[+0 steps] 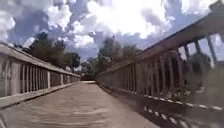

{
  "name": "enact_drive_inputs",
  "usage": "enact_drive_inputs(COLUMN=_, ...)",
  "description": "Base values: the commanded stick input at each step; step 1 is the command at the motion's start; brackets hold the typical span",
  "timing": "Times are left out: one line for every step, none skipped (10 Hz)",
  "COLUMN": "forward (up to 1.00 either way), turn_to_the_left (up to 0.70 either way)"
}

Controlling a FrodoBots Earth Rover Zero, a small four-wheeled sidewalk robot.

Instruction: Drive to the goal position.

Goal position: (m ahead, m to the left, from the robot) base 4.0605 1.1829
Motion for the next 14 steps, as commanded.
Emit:
enact_drive_inputs(forward=0.70, turn_to_the_left=0.00)
enact_drive_inputs(forward=0.70, turn_to_the_left=0.06)
enact_drive_inputs(forward=0.70, turn_to_the_left=0.13)
enact_drive_inputs(forward=0.70, turn_to_the_left=0.21)
enact_drive_inputs(forward=0.70, turn_to_the_left=0.28)
enact_drive_inputs(forward=0.70, turn_to_the_left=0.35)
enact_drive_inputs(forward=0.70, turn_to_the_left=0.35)
enact_drive_inputs(forward=0.70, turn_to_the_left=0.35)
enact_drive_inputs(forward=0.70, turn_to_the_left=0.35)
enact_drive_inputs(forward=0.70, turn_to_the_left=0.35)
enact_drive_inputs(forward=0.70, turn_to_the_left=0.35)
enact_drive_inputs(forward=0.70, turn_to_the_left=0.35)
enact_drive_inputs(forward=0.70, turn_to_the_left=0.35)
enact_drive_inputs(forward=0.70, turn_to_the_left=0.35)
